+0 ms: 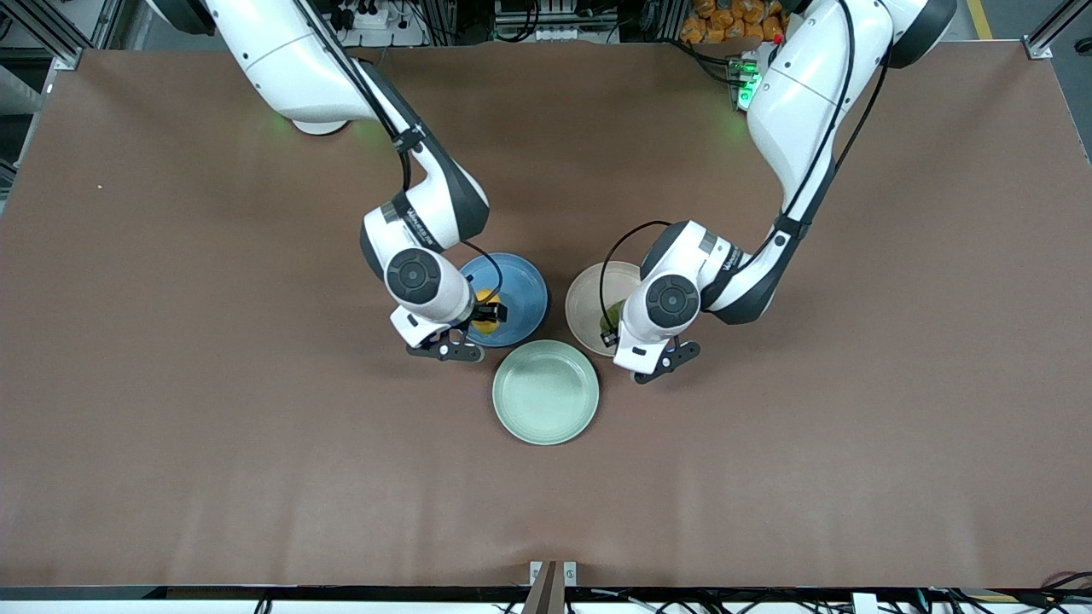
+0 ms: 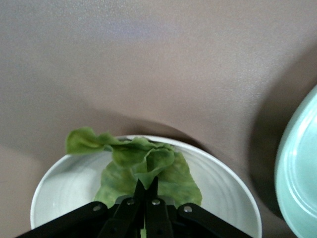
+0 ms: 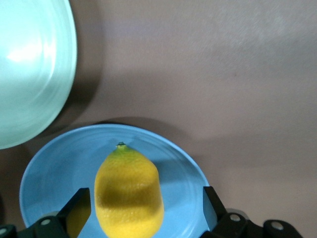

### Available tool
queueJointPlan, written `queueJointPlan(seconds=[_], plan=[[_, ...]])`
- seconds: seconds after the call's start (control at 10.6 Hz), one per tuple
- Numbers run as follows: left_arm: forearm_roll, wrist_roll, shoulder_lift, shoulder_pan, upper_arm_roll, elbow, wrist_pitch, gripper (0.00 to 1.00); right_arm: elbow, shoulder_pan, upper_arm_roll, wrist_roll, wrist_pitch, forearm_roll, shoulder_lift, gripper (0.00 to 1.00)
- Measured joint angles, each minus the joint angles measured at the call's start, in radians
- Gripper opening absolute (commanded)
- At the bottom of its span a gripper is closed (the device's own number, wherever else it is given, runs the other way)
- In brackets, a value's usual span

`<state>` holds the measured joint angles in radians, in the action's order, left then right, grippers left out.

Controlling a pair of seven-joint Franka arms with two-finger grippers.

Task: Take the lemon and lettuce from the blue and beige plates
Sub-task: 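Close the left gripper on the lettuce while the right gripper grasps the lemon, then carry the lettuce off the plate while the right gripper lifts the lemon away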

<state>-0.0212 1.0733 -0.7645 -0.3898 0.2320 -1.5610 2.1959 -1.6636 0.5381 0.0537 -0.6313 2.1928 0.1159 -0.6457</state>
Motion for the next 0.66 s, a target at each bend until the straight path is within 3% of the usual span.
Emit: queueJointPlan(seconds=[0.19, 0.57, 0.66], plan=[[0.0, 0.041, 0.012, -0.003, 0.002, 0.034, -0.014, 0.0, -0.026, 0.008, 0.018, -0.042, 0.051, -0.021, -0.009, 1.0], [-0.001, 0.057, 0.136, 0.011, -0.007, 0.107, -0.192, 0.0, -0.037, 0.024, 0.038, -0.129, 0.098, -0.079, -0.041, 1.0], [-0.005, 0.057, 0.175, 0.037, -0.012, 0.109, -0.215, 0.0, -0.037, 0.028, 0.038, -0.141, 0.112, -0.085, -0.051, 0.9]])
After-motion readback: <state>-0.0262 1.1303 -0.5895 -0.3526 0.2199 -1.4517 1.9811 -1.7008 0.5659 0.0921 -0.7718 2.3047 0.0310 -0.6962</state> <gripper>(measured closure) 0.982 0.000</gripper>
